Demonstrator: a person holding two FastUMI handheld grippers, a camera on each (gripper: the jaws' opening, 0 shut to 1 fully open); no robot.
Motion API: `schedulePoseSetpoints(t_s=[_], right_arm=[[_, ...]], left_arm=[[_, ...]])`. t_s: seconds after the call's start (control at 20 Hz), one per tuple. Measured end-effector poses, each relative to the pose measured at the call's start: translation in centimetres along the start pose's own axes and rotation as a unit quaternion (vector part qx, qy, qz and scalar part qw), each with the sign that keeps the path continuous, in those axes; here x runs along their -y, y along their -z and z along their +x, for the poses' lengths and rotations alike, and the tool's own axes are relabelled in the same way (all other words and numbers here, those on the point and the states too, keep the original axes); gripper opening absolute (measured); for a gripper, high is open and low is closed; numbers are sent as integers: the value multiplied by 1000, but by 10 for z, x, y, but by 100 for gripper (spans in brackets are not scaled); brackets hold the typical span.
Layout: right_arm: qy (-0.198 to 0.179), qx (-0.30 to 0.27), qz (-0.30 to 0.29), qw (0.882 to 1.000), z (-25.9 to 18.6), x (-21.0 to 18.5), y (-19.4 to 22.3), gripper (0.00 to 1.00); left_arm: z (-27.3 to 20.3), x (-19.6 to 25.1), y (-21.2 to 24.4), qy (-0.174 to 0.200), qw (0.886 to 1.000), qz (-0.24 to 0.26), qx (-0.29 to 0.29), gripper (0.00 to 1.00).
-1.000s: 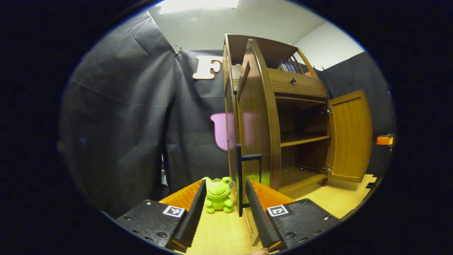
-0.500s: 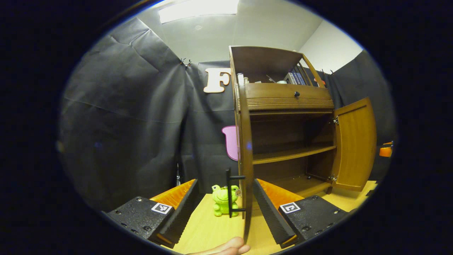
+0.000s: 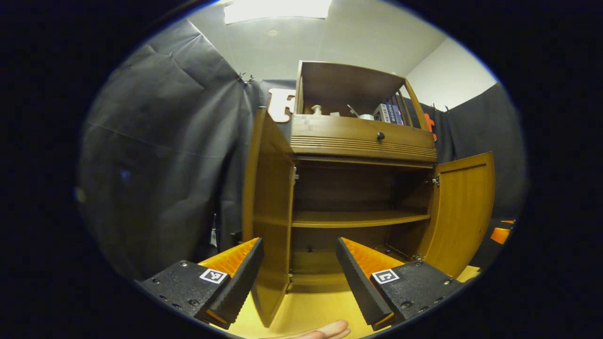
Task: Open the right door of the double-door shoe cabinet with the right hand, and open the left door with the left hand.
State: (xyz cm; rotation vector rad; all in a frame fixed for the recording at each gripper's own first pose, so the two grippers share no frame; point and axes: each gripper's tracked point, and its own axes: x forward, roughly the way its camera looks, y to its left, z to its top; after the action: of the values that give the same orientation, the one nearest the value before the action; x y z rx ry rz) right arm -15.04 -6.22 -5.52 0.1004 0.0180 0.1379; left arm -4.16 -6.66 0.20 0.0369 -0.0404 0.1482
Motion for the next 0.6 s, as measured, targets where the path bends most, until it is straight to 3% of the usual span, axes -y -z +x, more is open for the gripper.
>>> schedulePoseSetpoints(t_s=[0.45,0.6], right_arm=[[0,3,-35,999,23,-22,-18,97],[10,6,-53,999,34,-30,-24,97]], left_arm=[[30,130,0,103,995,4,-1,92],[40,156,5,144,989,13,14,97]])
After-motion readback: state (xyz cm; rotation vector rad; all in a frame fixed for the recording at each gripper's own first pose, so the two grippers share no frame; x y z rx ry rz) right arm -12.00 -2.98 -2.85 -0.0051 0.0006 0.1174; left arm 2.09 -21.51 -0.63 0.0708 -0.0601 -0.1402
